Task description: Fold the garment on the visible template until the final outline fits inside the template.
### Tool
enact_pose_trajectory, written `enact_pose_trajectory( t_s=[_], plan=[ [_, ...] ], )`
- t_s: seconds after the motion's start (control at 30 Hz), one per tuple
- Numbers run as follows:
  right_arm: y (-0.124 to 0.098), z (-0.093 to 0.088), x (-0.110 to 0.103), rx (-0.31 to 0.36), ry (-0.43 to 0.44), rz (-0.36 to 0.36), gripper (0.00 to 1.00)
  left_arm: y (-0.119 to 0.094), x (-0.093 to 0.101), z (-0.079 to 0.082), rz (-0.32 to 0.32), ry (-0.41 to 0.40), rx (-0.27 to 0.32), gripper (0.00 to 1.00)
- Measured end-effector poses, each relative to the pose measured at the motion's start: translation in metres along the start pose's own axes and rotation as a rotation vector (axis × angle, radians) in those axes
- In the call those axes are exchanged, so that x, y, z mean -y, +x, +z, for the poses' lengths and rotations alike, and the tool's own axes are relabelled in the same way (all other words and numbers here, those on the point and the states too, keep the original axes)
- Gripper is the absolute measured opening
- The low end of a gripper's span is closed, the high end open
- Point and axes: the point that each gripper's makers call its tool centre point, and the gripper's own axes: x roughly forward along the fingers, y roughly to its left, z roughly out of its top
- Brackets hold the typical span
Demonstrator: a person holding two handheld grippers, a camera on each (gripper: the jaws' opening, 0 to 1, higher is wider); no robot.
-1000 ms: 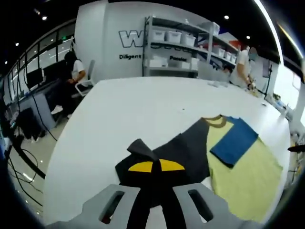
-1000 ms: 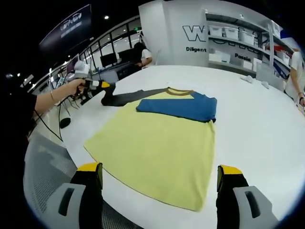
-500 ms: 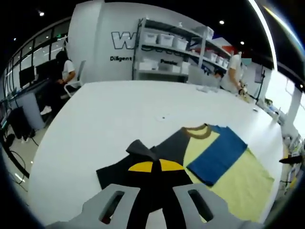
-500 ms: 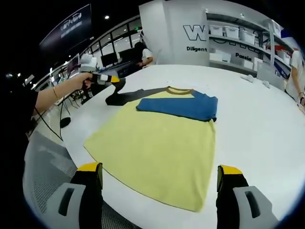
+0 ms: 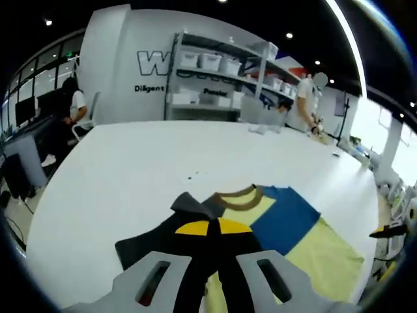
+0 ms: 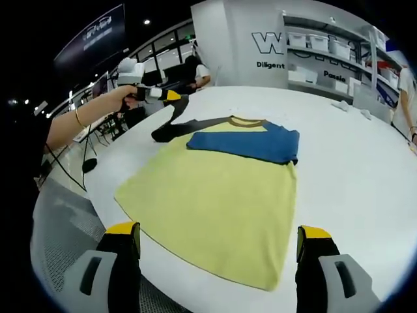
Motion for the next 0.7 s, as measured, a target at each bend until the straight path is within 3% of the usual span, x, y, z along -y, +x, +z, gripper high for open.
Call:
enact_pose_trajectory(
  t_s=[0.7],
  plan=[
    [-0.006,-0.004,0.003,-0.004,0.011,-0.014,0.99,0.034,0.075,0.008,-0.100,-0.005,0.004,0.02]
  ],
)
